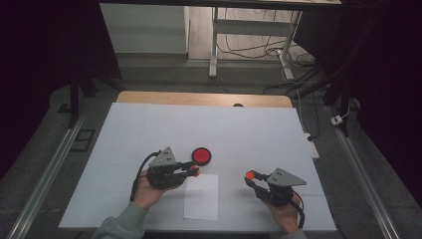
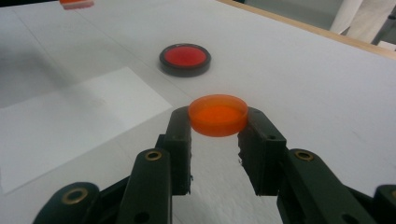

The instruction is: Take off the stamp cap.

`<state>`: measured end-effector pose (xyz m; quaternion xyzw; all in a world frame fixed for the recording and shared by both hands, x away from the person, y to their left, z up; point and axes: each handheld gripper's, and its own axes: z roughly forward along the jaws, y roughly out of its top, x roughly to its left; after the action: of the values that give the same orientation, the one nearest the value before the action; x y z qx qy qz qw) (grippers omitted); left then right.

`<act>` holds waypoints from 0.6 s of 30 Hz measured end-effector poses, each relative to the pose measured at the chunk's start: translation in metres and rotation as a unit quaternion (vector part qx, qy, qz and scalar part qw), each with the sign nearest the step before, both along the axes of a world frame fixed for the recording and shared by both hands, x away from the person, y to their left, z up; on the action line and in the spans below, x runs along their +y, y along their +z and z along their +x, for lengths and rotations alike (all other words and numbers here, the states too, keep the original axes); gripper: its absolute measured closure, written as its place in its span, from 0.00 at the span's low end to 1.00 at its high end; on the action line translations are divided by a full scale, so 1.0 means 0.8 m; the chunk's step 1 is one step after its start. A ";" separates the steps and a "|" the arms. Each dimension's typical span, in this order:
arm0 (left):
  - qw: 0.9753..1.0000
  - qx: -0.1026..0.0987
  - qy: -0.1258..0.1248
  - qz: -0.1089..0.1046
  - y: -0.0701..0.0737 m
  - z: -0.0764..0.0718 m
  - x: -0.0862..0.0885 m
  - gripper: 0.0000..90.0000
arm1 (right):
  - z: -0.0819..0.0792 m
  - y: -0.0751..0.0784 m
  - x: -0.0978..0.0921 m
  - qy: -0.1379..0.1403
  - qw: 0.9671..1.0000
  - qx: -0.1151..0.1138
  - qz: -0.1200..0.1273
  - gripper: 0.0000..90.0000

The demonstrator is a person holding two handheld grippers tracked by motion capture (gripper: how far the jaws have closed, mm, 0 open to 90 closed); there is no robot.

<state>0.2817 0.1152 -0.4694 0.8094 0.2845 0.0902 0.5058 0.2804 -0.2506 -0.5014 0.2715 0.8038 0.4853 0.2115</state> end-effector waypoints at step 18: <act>1.000 -0.002 0.009 -0.006 0.004 0.004 0.005 0.81 | 0.000 -0.001 -0.009 -0.004 1.000 0.003 0.003 0.72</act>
<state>0.2845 0.1191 -0.4662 0.8037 0.2916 0.0950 0.5099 0.2803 -0.2581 -0.5020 0.2769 0.8018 0.4864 0.2097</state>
